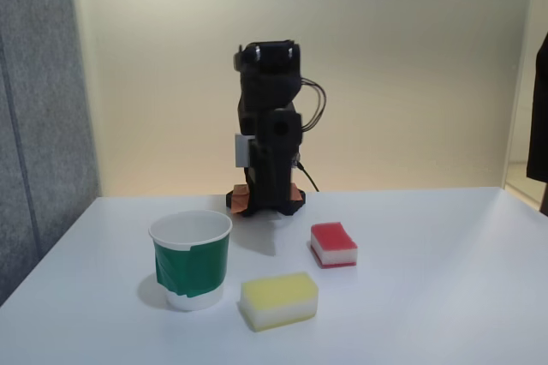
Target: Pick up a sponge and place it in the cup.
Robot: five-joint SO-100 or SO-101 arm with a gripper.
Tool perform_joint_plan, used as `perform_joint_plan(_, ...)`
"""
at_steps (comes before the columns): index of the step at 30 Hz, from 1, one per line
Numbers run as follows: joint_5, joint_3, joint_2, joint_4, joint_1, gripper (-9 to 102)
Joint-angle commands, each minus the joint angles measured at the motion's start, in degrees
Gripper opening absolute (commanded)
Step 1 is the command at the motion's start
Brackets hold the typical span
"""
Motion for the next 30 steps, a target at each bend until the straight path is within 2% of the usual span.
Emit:
perform_joint_plan(1, -0.88, -5.54, -4.31, 0.70, -3.60, 0)
perform_joint_plan(9, -0.70, -16.88, -16.70, 5.98, -11.07, 0)
perform_joint_plan(23, -0.88, -30.50, -37.71, 3.60, -20.04, 0)
perform_joint_plan(27, -7.91, -31.99, -40.25, 4.22, -22.41, 0)
perform_joint_plan(30, -18.81, -32.26, -41.31, 4.75, -23.47, 0)
